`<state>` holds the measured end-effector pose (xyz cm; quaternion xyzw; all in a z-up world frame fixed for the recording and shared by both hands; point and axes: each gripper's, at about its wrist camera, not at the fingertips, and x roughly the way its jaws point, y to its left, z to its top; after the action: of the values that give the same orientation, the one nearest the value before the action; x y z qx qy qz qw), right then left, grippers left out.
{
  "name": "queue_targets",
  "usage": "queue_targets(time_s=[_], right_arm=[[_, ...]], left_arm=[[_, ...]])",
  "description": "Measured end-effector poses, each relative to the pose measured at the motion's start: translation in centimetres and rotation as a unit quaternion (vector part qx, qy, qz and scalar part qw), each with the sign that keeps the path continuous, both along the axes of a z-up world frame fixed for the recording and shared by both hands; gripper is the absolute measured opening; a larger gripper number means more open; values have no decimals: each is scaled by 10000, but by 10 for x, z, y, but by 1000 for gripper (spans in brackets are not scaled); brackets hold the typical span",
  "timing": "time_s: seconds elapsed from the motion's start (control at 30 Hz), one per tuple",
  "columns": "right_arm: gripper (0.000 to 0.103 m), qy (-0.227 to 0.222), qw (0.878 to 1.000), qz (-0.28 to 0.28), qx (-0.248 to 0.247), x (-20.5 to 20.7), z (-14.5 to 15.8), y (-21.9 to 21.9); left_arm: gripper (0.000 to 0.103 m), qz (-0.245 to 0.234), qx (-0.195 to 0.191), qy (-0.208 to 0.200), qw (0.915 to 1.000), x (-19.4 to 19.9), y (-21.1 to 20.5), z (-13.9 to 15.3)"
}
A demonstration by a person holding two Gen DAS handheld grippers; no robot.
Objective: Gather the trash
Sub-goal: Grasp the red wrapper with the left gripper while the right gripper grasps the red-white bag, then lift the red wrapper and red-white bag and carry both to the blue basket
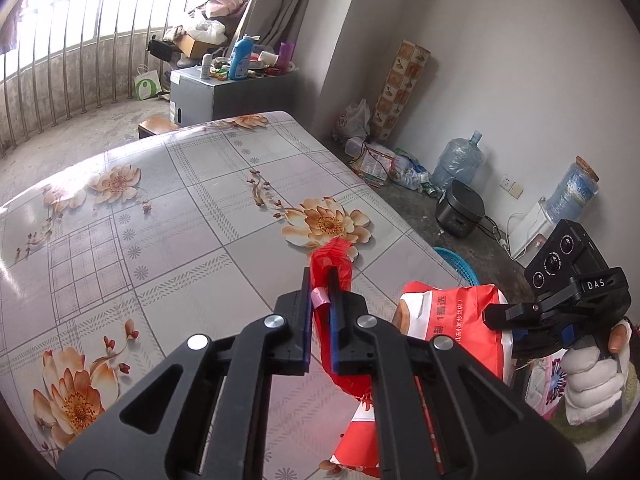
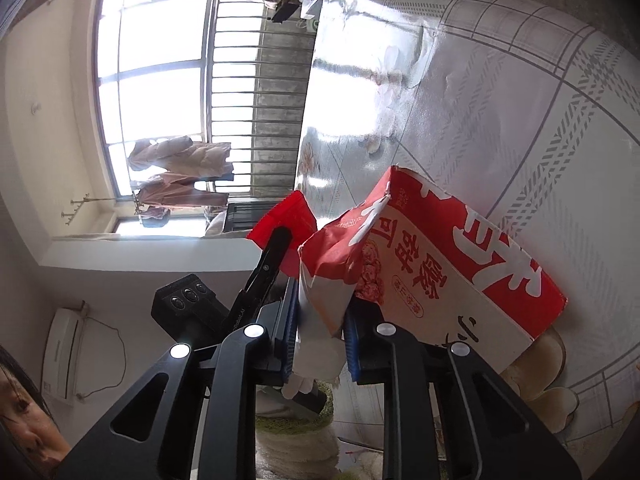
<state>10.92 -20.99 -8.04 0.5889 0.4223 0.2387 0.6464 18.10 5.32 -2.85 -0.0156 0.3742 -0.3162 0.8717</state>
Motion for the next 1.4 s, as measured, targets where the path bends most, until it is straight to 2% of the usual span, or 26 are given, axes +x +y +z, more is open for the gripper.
queue_targets(time_s=[0.17, 0.37, 0.57, 0.77, 1.07, 1.4], right_arm=[[20, -304, 9993, -212, 93, -15, 14, -14], [19, -667, 9949, -735, 152, -43, 35, -48], [19, -1078, 9843, -1386, 172, -79, 53, -93], [19, -1342, 9686, -2089, 154, -112, 60, -145], [19, -1370, 9457, -2947, 115, -150, 49, -208], [19, -1060, 9277, -3580, 20, -158, 21, -254]], left_arm=[[5, 7, -2, -330, 9995, -12, -5, 30], [5, -67, -143, -649, 9978, -21, -25, 64], [5, -333, -252, -899, 9951, -28, -65, 93], [5, -766, -339, -1106, 9903, -42, -122, 115], [5, -1463, -266, -1225, 9813, -57, -214, 123], [5, -1874, -115, -1131, 9757, -57, -283, 108]])
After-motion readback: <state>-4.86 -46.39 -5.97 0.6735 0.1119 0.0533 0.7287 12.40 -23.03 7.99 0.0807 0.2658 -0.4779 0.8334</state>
